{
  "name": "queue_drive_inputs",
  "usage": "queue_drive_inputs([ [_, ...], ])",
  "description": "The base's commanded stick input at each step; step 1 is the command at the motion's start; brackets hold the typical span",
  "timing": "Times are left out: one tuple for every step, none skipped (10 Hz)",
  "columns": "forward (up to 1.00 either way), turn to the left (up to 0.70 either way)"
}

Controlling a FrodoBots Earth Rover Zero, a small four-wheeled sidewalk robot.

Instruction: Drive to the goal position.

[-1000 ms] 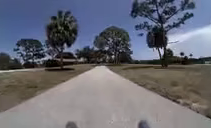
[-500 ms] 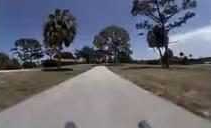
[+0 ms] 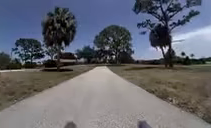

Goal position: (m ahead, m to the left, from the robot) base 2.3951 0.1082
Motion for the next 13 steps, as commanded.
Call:
queue_drive_inputs([
  [1.0, 0.0],
  [1.0, 0.19],
  [1.0, 0.4],
  [1.0, 0.4],
  [1.0, 0.4],
  [1.0, 0.4],
  [1.0, 0.4],
  [1.0, 0.4],
  [1.0, 0.4],
  [1.0, 0.26],
  [1.0, 0.1],
  [1.0, 0.0],
  [1.0, 0.0],
])
